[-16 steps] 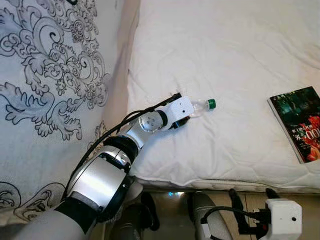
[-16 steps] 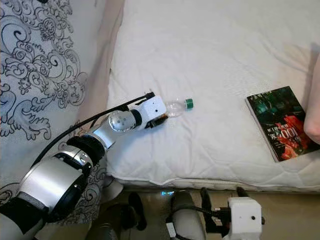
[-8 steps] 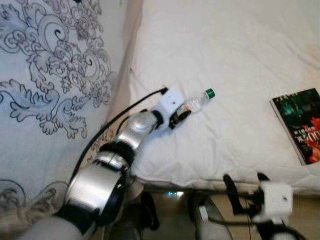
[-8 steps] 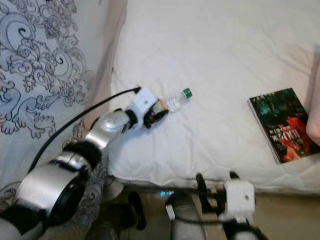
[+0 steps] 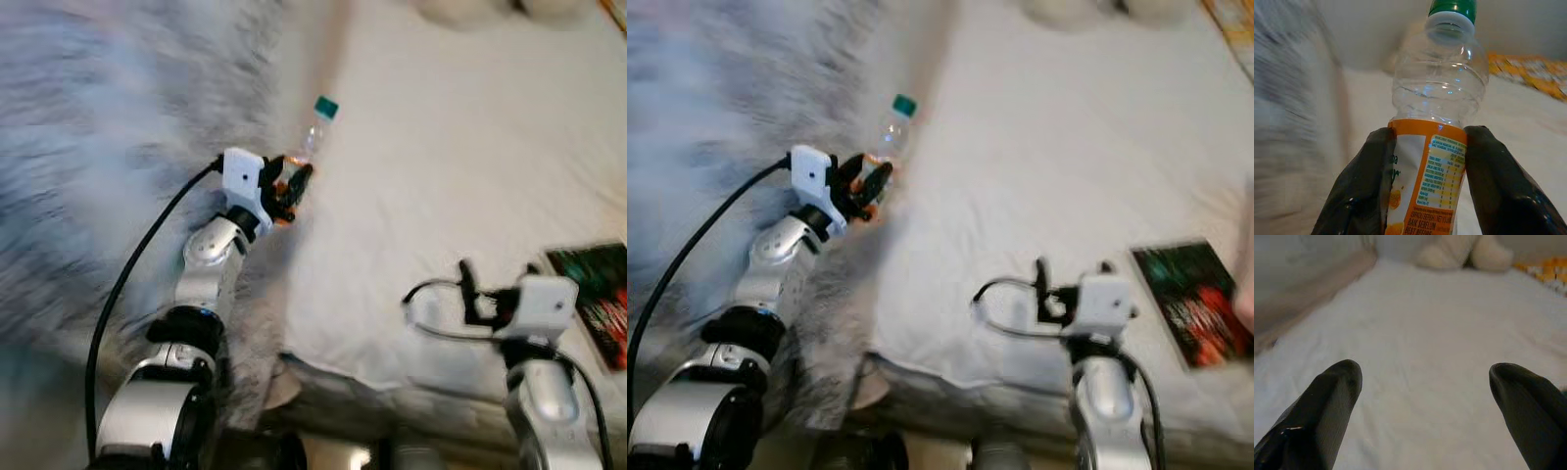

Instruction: Clean up the room

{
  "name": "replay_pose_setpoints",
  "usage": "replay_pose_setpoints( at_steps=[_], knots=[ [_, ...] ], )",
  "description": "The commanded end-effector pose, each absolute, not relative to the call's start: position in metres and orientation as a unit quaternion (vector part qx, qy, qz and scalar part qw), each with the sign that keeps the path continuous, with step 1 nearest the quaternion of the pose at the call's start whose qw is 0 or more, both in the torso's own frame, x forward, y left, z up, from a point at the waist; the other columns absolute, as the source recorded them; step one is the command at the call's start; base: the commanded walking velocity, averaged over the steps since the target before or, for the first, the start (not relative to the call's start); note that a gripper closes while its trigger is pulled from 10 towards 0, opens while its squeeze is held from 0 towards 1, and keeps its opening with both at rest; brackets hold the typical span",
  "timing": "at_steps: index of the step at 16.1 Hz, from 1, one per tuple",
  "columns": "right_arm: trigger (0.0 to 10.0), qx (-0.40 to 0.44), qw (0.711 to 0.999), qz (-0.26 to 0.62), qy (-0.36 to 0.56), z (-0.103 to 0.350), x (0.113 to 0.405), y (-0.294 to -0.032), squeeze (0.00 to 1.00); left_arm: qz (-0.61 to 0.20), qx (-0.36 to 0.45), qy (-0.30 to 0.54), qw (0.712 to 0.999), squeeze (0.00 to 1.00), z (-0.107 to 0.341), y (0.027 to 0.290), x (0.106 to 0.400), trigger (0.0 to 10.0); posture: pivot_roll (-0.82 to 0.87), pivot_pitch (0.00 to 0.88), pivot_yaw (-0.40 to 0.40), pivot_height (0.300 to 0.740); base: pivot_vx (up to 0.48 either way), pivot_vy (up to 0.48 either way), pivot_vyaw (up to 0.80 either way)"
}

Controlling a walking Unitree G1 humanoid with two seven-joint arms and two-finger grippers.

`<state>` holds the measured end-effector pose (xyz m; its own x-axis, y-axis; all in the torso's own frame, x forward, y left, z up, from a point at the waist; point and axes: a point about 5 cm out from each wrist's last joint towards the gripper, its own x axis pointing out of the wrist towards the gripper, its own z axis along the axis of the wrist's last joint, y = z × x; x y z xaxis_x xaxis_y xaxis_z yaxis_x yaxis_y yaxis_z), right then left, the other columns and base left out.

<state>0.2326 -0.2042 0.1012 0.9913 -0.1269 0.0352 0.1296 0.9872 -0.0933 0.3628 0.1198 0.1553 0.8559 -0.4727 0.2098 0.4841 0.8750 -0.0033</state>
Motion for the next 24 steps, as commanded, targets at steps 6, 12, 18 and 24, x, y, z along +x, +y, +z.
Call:
replay_pose_setpoints(
  at_steps=[6, 12, 18, 24],
  knots=[
    [10.0, -0.042, 0.991, -0.108, -0.060, 0.112, 0.250, -0.210, 0.00, -0.099, -0.033, -0.118, 0.987, 0.00, 0.158, 0.135, 0.348, 10.0, -0.18, 0.000, 0.071, 0.740, 0.000, 0.000, 0.00],
    [10.0, -0.039, 0.994, -0.097, -0.026, 0.093, 0.252, -0.206, 0.00, -0.145, -0.066, -0.092, 0.983, 0.00, 0.142, 0.111, 0.320, 10.0, -0.17, 0.000, 0.071, 0.740, 0.000, -0.240, 0.00],
    [10.0, -0.052, 0.994, -0.093, -0.022, 0.086, 0.255, -0.207, 0.00, -0.169, -0.063, -0.074, 0.981, 0.00, 0.134, 0.102, 0.312, 10.0, -0.18, 0.000, 0.070, 0.740, 0.000, -0.477, 0.00],
    [10.0, -0.057, 0.996, -0.069, -0.014, 0.082, 0.253, -0.203, 0.00, -0.081, -0.094, -0.010, 0.992, 0.00, 0.102, 0.133, 0.312, 10.0, -0.20, 0.000, 0.069, 0.740, 0.000, -0.467, 0.00]
  ],
)
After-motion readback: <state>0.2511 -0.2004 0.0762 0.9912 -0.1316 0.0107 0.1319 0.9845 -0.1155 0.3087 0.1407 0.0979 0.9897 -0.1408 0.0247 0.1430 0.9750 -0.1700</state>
